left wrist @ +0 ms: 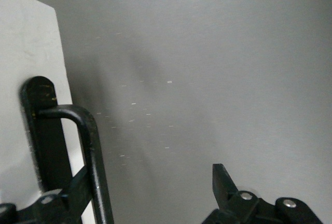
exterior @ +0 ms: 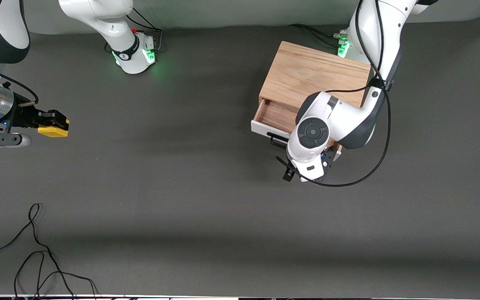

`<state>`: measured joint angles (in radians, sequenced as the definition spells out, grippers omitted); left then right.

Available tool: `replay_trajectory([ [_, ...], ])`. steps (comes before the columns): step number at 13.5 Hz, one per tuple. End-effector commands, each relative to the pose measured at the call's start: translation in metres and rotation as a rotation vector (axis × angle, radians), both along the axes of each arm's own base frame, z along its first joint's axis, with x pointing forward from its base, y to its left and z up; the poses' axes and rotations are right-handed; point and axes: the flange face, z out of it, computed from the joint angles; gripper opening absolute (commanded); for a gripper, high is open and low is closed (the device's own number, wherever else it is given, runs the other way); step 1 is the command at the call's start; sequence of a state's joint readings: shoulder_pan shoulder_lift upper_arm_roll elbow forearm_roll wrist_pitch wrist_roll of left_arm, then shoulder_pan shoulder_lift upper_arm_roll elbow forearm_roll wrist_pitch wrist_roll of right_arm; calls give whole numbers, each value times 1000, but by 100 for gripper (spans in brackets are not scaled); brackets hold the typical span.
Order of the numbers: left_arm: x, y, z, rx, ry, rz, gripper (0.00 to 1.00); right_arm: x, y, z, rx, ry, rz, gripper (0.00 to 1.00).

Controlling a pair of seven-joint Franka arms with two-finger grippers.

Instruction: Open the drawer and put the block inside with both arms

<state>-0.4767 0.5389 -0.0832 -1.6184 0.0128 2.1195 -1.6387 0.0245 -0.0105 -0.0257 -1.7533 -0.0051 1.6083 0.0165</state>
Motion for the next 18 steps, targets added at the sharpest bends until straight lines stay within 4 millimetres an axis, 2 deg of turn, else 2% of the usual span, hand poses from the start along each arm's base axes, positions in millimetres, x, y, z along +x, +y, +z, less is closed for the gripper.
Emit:
replay_trajectory([
  [1, 11, -6, 15, -24, -120, -29, 100, -2, -1, 3, -8, -15, -22, 26],
  [3, 14, -6, 23, -35, -139, -27, 100, -2, 0, 3, -8, -14, -21, 26],
  [5, 16, -6, 40, -37, -147, -20, 100, -2, 0, 3, -8, -14, -21, 26],
  [6, 16, -3, 57, -22, -129, -16, 100, -2, -1, 3, -8, -14, -22, 26],
  [7, 21, 9, 77, 4, -93, 1, 100, -2, -1, 3, -8, -14, -22, 26],
  [8, 24, 16, 103, 27, -61, 6, 100, -2, 0, 3, -8, -14, -21, 26],
  [10, 22, 34, 155, 69, 23, -107, 100, -2, 0, 3, -8, -15, -21, 26],
  [11, 17, 47, 181, 83, 68, -182, 100, -2, 0, 3, -8, -15, -21, 26],
  [12, 14, 73, 209, 75, 93, -229, 100, -2, -1, 3, -8, -17, -22, 26],
  [14, 1, 113, 264, 50, 66, -342, 100, -3, 2, 6, -9, -20, -24, 26],
  [16, -10, 155, 295, 36, 88, -508, 100, -6, 14, 11, -13, -26, -39, 26],
  [18, -19, 189, 311, 20, 90, -699, 100, -9, 31, 15, -15, -31, -47, 26],
])
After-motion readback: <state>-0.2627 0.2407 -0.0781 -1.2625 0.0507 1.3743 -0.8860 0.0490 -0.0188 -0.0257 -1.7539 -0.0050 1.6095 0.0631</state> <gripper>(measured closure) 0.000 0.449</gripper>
